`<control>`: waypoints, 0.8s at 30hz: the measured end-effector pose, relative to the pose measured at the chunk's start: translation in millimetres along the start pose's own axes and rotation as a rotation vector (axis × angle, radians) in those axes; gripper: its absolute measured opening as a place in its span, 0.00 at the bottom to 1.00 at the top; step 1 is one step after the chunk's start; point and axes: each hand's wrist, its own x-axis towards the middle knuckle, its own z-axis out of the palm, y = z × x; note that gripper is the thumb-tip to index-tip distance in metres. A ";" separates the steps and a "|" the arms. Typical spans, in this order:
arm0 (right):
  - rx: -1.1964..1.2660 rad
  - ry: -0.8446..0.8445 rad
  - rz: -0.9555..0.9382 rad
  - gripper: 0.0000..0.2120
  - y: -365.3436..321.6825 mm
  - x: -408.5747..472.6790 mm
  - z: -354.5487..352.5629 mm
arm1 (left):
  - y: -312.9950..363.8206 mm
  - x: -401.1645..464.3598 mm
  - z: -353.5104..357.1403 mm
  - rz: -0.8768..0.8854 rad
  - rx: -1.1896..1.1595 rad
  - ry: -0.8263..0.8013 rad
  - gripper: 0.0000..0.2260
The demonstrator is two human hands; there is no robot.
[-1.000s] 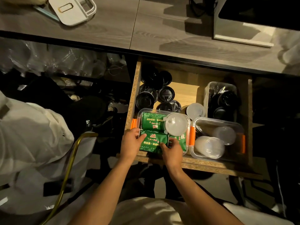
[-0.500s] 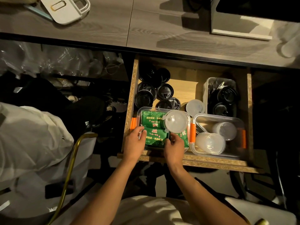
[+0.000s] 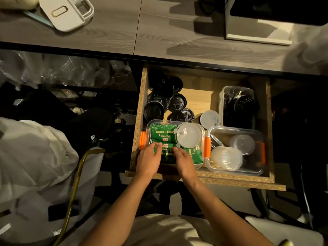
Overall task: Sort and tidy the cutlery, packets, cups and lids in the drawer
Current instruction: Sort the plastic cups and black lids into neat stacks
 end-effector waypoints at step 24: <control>0.143 0.535 -0.257 0.13 -92.1 129.8 -229.3 | 225.4 76.6 122.9 0.021 -0.665 -0.352 0.17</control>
